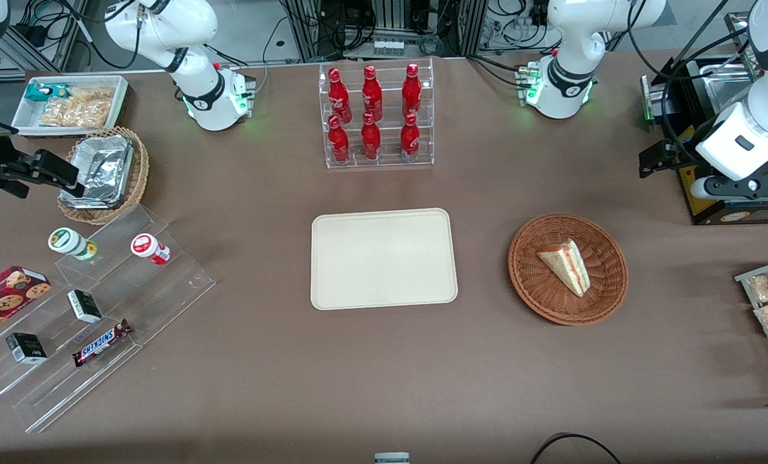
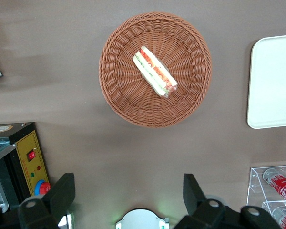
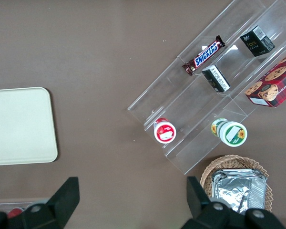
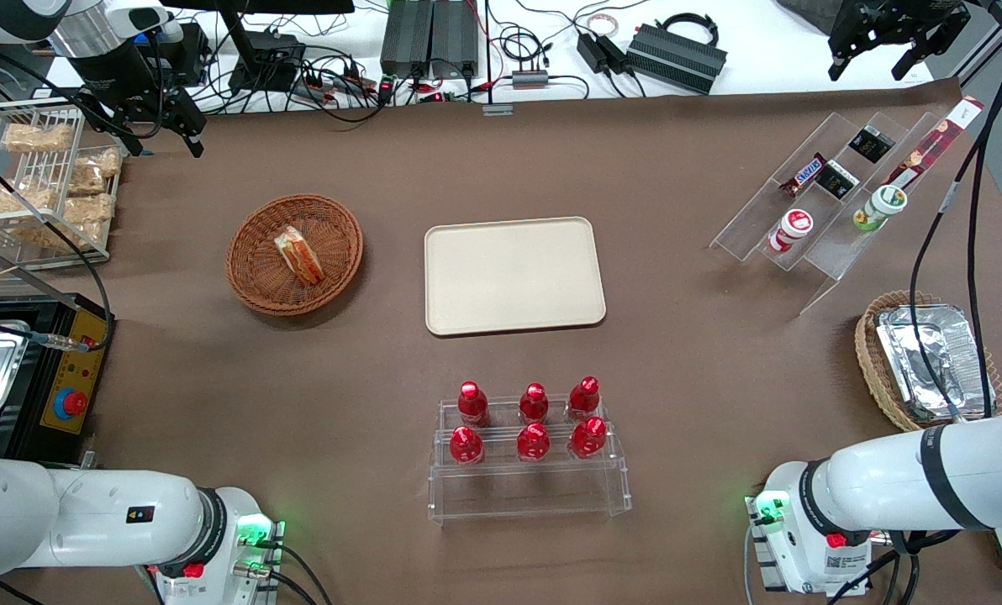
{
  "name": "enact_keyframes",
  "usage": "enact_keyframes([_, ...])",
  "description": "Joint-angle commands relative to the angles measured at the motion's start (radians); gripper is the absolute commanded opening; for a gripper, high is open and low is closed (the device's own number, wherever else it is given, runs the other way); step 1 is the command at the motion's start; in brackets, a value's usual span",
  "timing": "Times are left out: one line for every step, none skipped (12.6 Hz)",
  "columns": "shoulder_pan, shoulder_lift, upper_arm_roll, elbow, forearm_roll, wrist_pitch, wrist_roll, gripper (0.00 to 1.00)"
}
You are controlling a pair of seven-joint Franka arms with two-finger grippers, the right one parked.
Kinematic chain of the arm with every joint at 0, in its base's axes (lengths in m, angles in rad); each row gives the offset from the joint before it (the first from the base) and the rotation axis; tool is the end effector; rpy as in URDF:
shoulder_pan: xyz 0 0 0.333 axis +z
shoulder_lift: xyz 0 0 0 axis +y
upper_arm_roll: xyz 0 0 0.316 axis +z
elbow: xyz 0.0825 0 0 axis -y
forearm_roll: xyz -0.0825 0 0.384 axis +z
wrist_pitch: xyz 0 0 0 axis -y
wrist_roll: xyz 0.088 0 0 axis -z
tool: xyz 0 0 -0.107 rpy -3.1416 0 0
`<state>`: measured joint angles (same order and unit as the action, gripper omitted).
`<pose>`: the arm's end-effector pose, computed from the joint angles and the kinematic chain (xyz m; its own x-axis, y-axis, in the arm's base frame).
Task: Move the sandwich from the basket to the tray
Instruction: 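Move the left gripper over the wicker basket above the sandwich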
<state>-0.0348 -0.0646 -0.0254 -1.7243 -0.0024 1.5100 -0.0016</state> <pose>0.5218 -0.0321 0.5828 0.9871 -0.0577 -0.1492 -0.0583 -0.9983 0.0005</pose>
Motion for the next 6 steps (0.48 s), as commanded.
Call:
enact_keyframes([-0.019,0.002,0.010,0.015,0.004,-0.008,-0.005,1.00])
enact_keyframes([-0.019,0.002,0.009,0.014,0.001,-0.010,-0.006,1.00])
enact_keyframes([-0.017,0.002,0.009,0.003,0.004,-0.010,-0.006,1.00])
enact_keyframes([-0.019,0.017,0.009,-0.006,0.004,-0.008,-0.006,1.00])
enact_keyframes([-0.019,0.031,0.009,-0.008,0.004,-0.004,-0.006,1.00])
enact_keyframes([-0.019,0.049,0.009,-0.014,0.004,0.013,-0.006,1.00])
